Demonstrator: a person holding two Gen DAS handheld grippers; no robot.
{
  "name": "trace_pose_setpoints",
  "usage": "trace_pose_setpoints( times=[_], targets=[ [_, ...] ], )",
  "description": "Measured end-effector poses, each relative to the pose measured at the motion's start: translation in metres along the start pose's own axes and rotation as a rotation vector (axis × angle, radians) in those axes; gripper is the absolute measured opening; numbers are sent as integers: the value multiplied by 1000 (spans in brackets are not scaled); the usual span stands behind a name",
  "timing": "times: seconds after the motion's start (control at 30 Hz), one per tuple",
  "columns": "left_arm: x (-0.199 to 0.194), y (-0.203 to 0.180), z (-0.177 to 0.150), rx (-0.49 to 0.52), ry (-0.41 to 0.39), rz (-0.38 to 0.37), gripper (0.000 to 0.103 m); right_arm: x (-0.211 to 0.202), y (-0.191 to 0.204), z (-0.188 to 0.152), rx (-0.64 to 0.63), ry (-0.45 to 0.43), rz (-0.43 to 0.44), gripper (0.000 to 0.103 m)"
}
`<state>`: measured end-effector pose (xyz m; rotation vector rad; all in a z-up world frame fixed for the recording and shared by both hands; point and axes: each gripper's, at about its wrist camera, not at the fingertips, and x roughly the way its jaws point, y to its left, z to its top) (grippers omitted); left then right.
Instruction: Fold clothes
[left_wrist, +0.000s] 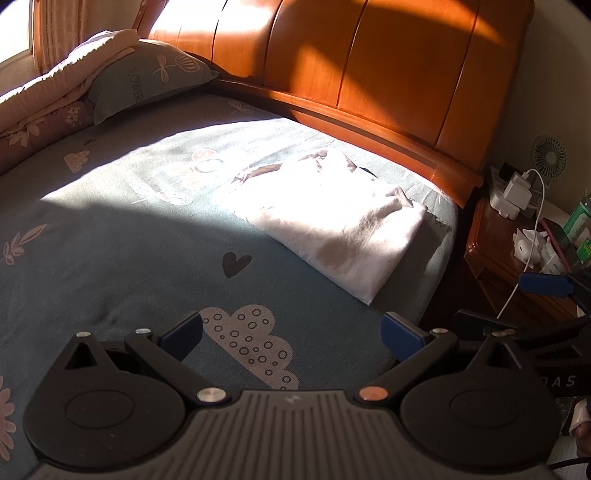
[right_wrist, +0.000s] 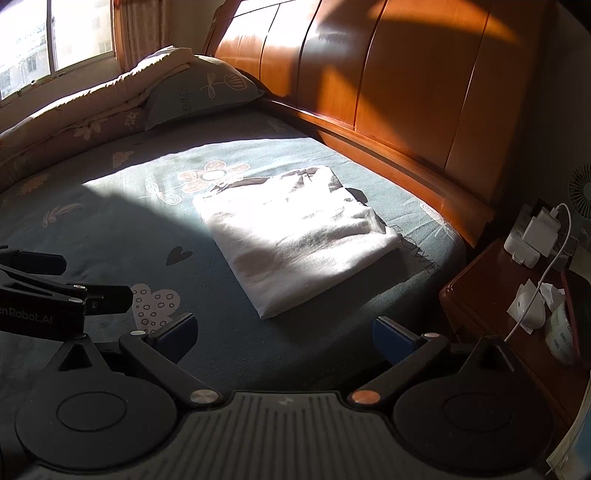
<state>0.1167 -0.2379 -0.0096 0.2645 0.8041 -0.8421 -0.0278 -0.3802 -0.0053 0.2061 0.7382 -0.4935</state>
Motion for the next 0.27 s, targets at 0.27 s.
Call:
trace_pose_setpoints(
  times=[0.27],
  targets=[
    [1,2,1,-5,-2,6,102,3,0,0,-1,6,-1,103]
  ],
)
